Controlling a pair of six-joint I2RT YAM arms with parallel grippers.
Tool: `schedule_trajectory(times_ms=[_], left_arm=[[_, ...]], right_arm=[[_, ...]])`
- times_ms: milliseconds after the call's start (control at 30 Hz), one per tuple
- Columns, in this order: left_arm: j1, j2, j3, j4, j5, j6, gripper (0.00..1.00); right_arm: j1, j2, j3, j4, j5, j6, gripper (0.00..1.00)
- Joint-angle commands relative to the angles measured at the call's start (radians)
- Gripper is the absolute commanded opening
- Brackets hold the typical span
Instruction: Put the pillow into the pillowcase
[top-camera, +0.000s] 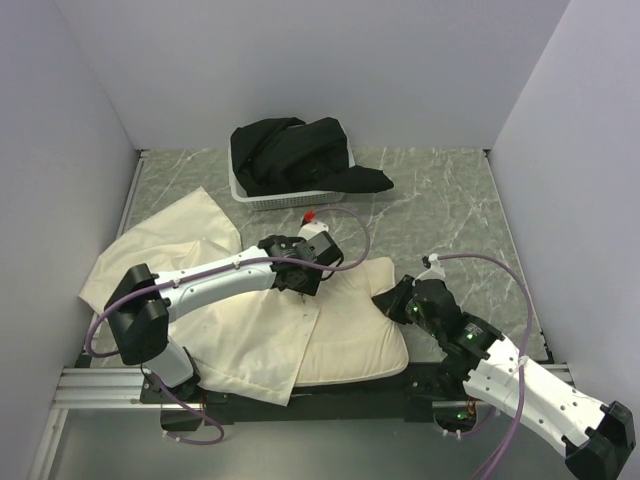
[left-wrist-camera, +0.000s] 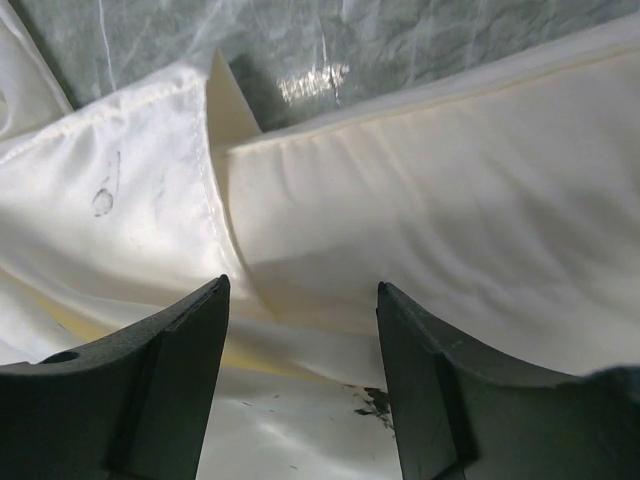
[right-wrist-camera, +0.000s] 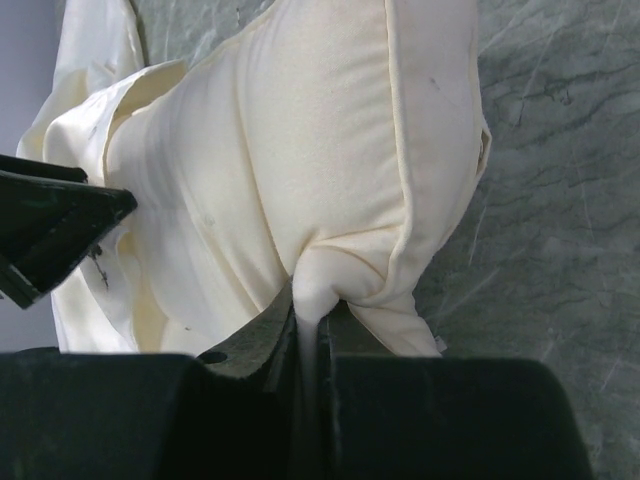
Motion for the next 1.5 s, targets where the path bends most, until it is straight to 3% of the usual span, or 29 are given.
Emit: schedule_trajectory(times_ms=[0,100,167,300,333,367,533,700,733,800,833,867,933,1067,1467], left_arm=[[0.001,-0.060,-0.035,0.015,0.026,-0.024,0.66],[0.003,-0.069,-0.052,0.012,0.033,-0.023,0.66],[0.001,-0.060,-0.057,0.028,0.041,-0.020,0.56],[0.001,-0.050,-0.043,0.096,0.166,0.022,0.20],[0.003,-0.052,-0.032,0.104,0.186,0.028,0.06],[0.001,-0.055,-0.006,0.110,0.205,0.034,0.01],[0.003,-0.069,0.133,0.107,0.271,0.072,0.01],[0.003,-0.058,0.207,-0.003,0.159,0.027,0.01],[0.003,-0.063,0.198,-0.055,0.124,-0.010,0.09],[-0.006,-0.098,0.151,-0.062,0.061,-0.148,0.16],[-0.012,-0.133,0.087,-0.053,0.050,-0.203,0.41],[-0.026,-0.148,0.063,-0.059,0.011,-0.274,0.42],[-0.046,-0.187,-0.009,-0.022,-0.010,-0.415,0.62],[-0.074,-0.204,-0.009,0.015,-0.077,-0.543,0.69],[-0.108,-0.003,0.037,-0.023,-0.174,-0.641,0.68]], right_arm=[[0.017,-0.005,-0.002,0.104,-0.058,0.008,0.00],[0.017,0.008,-0.010,0.118,-0.064,0.013,0.00],[0.017,0.012,-0.010,0.121,-0.066,0.015,0.00],[0.017,0.000,0.005,0.098,-0.055,0.010,0.00],[0.017,-0.006,0.016,0.086,-0.052,0.009,0.00],[0.017,-0.009,0.021,0.079,-0.051,0.007,0.00],[0.017,-0.020,0.050,0.069,-0.066,0.007,0.00],[0.020,-0.048,0.054,0.033,-0.031,0.008,0.00],[0.020,-0.051,0.051,0.027,-0.028,0.010,0.00],[0.020,-0.048,0.041,0.027,-0.029,0.012,0.00],[0.020,-0.040,0.035,0.038,-0.031,0.015,0.00],[0.020,-0.035,0.028,0.047,-0.038,0.016,0.00],[0.022,-0.023,0.010,0.081,-0.044,0.022,0.00],[0.020,0.008,-0.001,0.109,-0.060,0.021,0.00],[0.023,0.024,-0.024,0.125,-0.055,0.018,0.00]])
